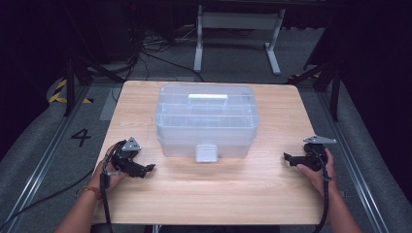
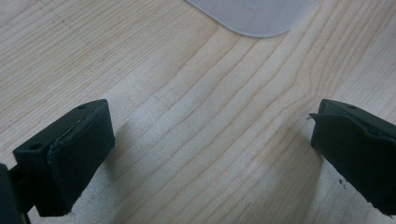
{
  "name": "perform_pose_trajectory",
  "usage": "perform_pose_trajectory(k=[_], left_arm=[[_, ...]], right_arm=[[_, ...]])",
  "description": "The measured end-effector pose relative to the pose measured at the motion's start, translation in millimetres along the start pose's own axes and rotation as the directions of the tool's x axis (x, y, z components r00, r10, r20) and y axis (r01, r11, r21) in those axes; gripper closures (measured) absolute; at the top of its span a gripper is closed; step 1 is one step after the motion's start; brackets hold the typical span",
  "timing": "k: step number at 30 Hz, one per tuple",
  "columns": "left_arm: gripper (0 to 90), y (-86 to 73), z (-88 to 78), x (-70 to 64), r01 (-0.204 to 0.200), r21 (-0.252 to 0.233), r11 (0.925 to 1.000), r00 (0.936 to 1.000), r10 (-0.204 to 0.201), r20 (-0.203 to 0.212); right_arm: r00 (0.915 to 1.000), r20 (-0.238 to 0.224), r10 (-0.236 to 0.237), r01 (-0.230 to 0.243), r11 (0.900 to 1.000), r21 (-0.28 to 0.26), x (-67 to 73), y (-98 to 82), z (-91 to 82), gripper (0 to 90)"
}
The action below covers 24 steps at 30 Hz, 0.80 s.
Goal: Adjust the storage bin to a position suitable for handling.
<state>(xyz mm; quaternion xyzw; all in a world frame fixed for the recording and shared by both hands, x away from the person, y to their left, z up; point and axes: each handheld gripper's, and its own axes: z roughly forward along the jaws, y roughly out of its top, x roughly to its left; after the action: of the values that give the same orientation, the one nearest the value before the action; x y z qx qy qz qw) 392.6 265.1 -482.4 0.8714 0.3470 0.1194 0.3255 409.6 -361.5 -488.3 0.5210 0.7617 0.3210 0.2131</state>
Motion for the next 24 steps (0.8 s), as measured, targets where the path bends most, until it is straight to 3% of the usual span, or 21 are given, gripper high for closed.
perform_pose_trajectory(k=[6, 16, 21, 24], left_arm=[[0.4, -0.8, -0.9, 2.5, -0.009, -0.001, 1.0000, 0.9999, 0.009, 0.013], [0.4, -4.4, -4.0, 1.0, -0.012, 0.001, 0.9999, 0.9999, 0.012, 0.000], [0.4, -5.2, -4.6, -2.2, 0.019, 0.000, 0.9998, 0.9995, -0.019, -0.024], [0.4, -5.4, -4.8, -2.7, 0.025, 0.001, 0.9997, 0.9994, -0.025, -0.025]], right_arm=[[1.0000, 0.007, 0.005, -0.005, 1.000, -0.001, 0.7, -1.4, -1.3, 0.4], [1.0000, 0.002, -0.003, 0.003, 1.000, 0.001, 0.4, -2.1, -2.1, 0.4], [0.9999, -0.009, -0.010, 0.010, 1.000, 0.001, 0.0, -2.9, -3.0, 0.7], [0.9997, -0.021, -0.010, 0.010, 1.000, -0.003, -1.0, -2.8, -6.2, 10.3]])
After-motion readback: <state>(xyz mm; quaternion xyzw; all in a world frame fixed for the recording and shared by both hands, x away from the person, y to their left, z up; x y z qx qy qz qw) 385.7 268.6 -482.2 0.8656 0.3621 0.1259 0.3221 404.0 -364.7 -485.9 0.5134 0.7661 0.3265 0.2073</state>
